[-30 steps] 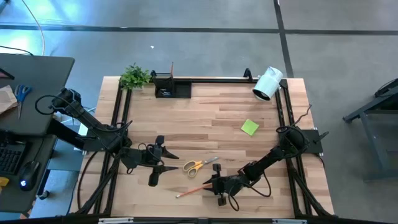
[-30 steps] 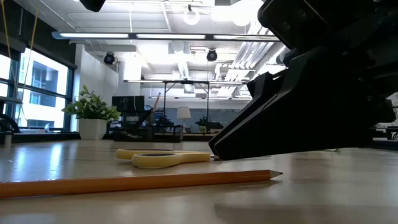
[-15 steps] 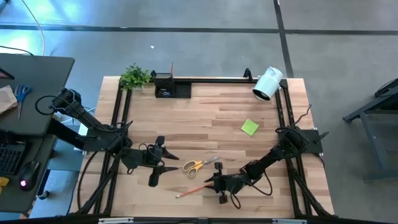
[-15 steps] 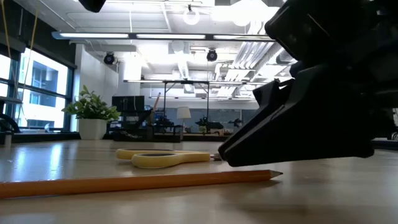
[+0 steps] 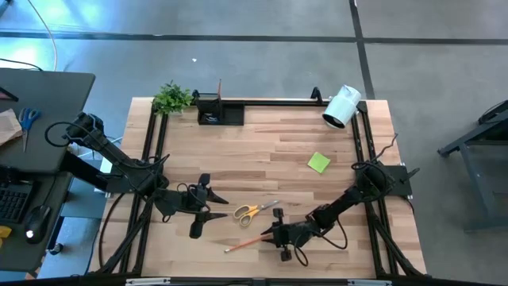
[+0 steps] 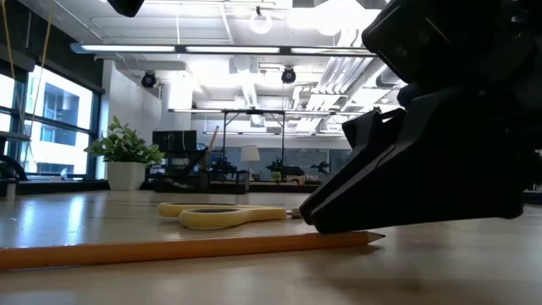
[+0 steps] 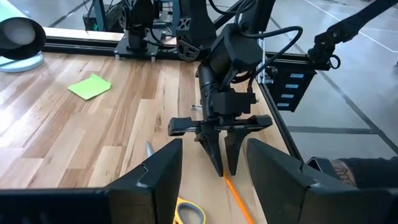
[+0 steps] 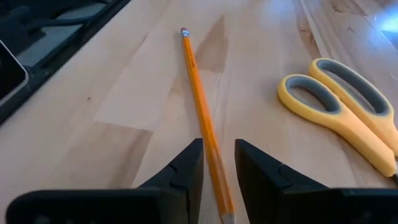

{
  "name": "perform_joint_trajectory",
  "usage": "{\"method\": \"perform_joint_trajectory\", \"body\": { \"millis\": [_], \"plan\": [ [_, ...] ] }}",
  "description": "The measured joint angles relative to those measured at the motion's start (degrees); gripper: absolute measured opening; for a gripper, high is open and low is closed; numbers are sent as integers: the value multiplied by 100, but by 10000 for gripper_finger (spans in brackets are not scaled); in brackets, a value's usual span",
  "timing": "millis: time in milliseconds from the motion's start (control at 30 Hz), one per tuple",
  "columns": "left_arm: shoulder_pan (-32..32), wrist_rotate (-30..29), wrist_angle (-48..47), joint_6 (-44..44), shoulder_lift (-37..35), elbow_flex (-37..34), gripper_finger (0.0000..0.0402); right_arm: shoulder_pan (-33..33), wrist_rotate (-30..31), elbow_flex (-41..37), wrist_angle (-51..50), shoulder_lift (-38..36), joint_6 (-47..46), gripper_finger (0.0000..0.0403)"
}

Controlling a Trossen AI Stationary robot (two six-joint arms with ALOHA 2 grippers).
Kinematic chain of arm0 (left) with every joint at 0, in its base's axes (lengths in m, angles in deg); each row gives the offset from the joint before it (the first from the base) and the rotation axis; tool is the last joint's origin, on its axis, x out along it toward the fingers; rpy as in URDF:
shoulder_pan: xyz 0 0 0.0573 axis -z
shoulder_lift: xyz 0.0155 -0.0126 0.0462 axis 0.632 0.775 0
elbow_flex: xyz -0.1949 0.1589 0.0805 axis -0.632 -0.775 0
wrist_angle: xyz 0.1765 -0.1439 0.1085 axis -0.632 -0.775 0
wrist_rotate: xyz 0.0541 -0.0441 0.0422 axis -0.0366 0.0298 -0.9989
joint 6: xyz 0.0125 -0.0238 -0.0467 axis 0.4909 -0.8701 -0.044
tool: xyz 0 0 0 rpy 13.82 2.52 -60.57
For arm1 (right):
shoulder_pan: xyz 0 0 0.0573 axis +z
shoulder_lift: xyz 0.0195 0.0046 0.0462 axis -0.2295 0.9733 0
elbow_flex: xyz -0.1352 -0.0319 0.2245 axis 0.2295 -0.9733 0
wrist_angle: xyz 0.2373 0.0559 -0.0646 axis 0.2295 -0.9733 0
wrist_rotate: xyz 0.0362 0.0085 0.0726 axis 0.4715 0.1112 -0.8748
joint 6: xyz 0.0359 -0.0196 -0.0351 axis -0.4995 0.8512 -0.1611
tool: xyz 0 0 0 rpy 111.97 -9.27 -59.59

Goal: Pick and place office supplies into organizer
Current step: Put the orange pencil into the top left section of the desk organizer

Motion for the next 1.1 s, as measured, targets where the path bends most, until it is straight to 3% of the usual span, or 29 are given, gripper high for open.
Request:
{"method": "perform_joint_trajectory", "body": {
  "millis": [400,600,867,1100],
  "plan": [
    [0,0,-94,-7,0,0,169,-289,-514,-1,144,19,355,75],
    [0,0,-111,-16,0,0,169,-318,-880,0,1195,576,385,56],
    [0,0,-137,-17,0,0,169,-454,-844,40,1911,1192,68,52],
    [2,0,-138,-17,0,0,169,-477,-770,56,2022,1274,126,39]
  ]
}}
